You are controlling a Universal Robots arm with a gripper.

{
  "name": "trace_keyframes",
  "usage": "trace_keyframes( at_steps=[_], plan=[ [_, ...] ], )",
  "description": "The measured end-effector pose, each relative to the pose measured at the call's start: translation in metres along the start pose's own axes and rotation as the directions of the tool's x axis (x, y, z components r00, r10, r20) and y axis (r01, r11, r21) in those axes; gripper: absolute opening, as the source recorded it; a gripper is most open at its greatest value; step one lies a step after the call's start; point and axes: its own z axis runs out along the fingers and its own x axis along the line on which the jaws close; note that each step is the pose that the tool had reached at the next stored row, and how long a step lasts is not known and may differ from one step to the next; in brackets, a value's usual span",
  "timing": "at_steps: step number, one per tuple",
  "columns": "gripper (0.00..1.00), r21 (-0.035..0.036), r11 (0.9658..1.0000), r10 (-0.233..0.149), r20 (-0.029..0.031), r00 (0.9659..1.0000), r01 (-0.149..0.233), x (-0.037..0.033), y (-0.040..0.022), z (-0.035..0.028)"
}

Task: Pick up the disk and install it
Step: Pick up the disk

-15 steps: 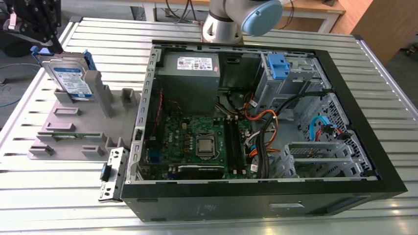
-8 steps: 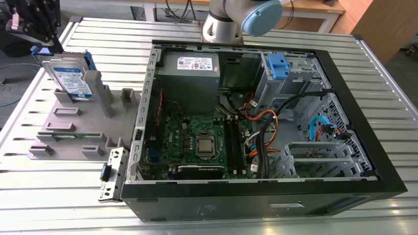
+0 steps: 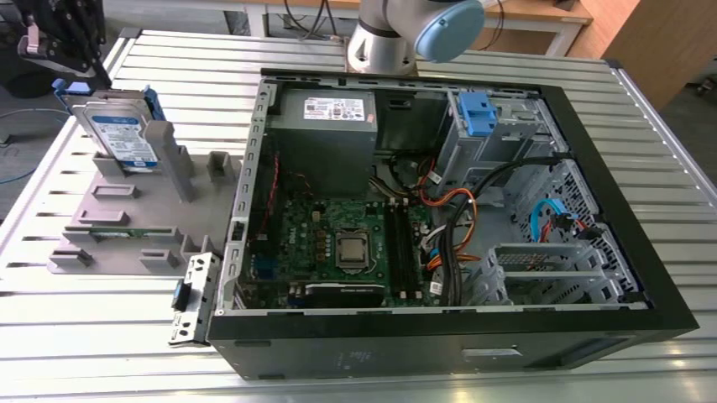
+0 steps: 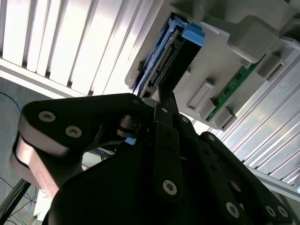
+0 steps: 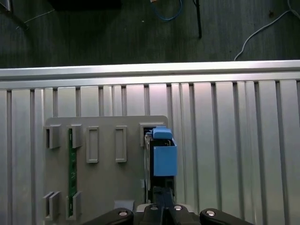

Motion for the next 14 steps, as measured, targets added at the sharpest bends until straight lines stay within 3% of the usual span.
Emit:
trace_keyframes(
  at_steps=[2,9,11,14],
  plan=[
    [0.11,-0.0005,1.0000,0.003,0.0083,1.0000,-0.003,0.0000,0.0000,0.0001],
    [0.11,0.0020,0.9986,0.053,0.0093,0.9985,-0.053,0.0003,-0.0001,0.0003],
    [0.11,0.0026,0.9986,0.054,0.0058,0.9985,-0.054,0.0003,0.0001,0.0004],
    [0.11,0.0040,0.9985,0.054,-0.0087,0.9985,-0.054,0.0004,0.0017,0.0005]
  ],
)
